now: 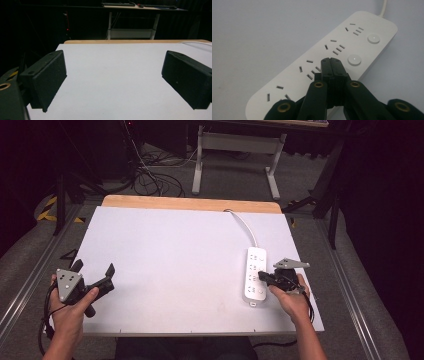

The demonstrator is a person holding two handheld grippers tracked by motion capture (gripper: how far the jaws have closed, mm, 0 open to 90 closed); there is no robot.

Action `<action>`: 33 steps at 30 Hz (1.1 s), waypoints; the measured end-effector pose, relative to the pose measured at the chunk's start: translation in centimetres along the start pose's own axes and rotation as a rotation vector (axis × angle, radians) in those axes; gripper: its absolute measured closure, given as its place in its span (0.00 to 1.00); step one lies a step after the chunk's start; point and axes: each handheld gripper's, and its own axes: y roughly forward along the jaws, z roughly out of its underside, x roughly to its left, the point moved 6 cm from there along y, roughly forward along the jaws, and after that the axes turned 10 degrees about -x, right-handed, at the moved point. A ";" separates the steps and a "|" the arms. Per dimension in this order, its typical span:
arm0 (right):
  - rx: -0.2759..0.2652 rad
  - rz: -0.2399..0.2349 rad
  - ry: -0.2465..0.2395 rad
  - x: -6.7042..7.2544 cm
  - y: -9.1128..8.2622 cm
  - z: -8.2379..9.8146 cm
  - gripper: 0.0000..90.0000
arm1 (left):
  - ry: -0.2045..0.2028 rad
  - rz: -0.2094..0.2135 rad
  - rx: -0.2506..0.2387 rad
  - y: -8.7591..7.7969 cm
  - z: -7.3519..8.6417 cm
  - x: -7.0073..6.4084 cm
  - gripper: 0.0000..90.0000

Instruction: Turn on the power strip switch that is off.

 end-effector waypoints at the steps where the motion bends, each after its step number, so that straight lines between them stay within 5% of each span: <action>1: -0.011 -0.006 -0.008 0.0 0.0 0.0 1.00 | 0.000 0.001 -0.001 0.0 0.0 0.0 0.07; 10: -0.159 -0.011 0.008 -0.2 -1.2 -1.5 1.00 | -0.007 0.002 0.005 0.0 0.0 0.0 0.07; 21: -0.360 -0.034 -0.029 0.0 -2.5 -3.2 1.00 | -0.010 0.000 0.004 0.1 0.0 0.0 0.07; 33: -0.452 -0.041 -0.036 -0.1 -3.6 -3.8 1.00 | -0.010 -0.001 0.002 0.1 0.0 0.0 0.07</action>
